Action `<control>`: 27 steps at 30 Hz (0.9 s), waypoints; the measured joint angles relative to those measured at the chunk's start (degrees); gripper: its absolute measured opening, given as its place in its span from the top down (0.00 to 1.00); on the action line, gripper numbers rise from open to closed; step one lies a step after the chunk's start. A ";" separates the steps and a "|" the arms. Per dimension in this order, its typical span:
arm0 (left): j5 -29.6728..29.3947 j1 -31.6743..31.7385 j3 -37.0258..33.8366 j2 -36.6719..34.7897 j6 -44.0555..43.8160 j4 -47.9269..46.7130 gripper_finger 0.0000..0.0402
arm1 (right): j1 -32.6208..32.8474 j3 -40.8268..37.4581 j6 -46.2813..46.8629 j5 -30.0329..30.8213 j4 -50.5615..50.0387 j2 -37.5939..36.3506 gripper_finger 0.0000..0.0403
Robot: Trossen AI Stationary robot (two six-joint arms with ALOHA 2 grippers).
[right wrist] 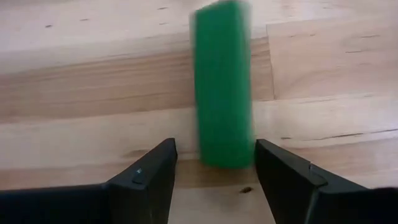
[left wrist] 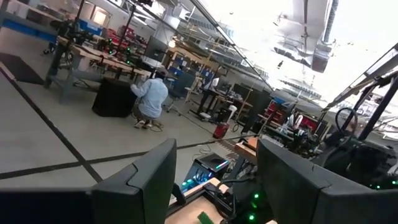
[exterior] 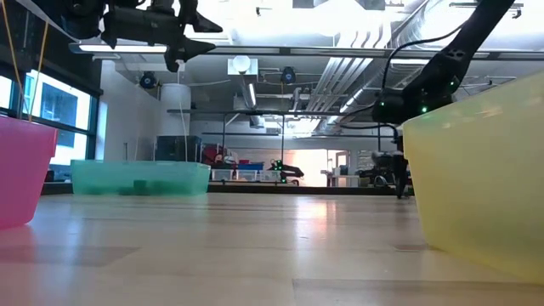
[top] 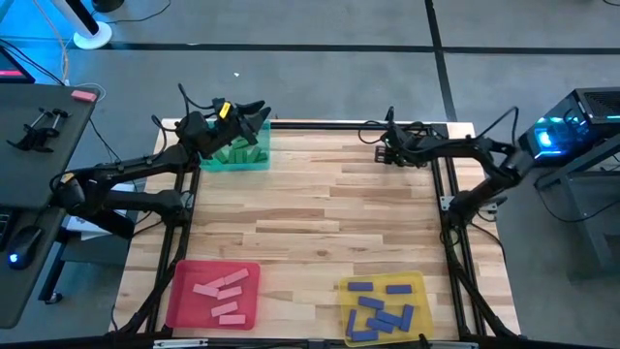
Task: Sort blocks
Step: Put the green block into the green bin
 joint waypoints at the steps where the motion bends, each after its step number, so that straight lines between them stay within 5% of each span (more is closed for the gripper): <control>1: 0.00 0.00 0.00 0.00 -0.52 0.00 0.49 | -0.01 0.12 0.29 0.20 0.16 1.01 0.52; 14: -0.98 0.00 0.00 0.00 -2.56 -0.39 0.49 | -0.04 -0.13 0.28 2.20 0.75 1.64 0.53; 17: -1.01 0.00 0.00 0.00 -2.58 -0.37 0.49 | -0.09 -0.13 0.78 2.51 0.66 1.69 0.63; 21: -0.76 -0.01 0.00 0.00 -3.32 -0.02 0.49 | 0.22 -0.10 1.12 3.21 -0.43 1.58 0.91; 27: -0.31 0.00 0.02 0.00 -4.53 3.51 0.49 | 4.09 -0.48 0.85 1.95 -8.86 -5.02 0.91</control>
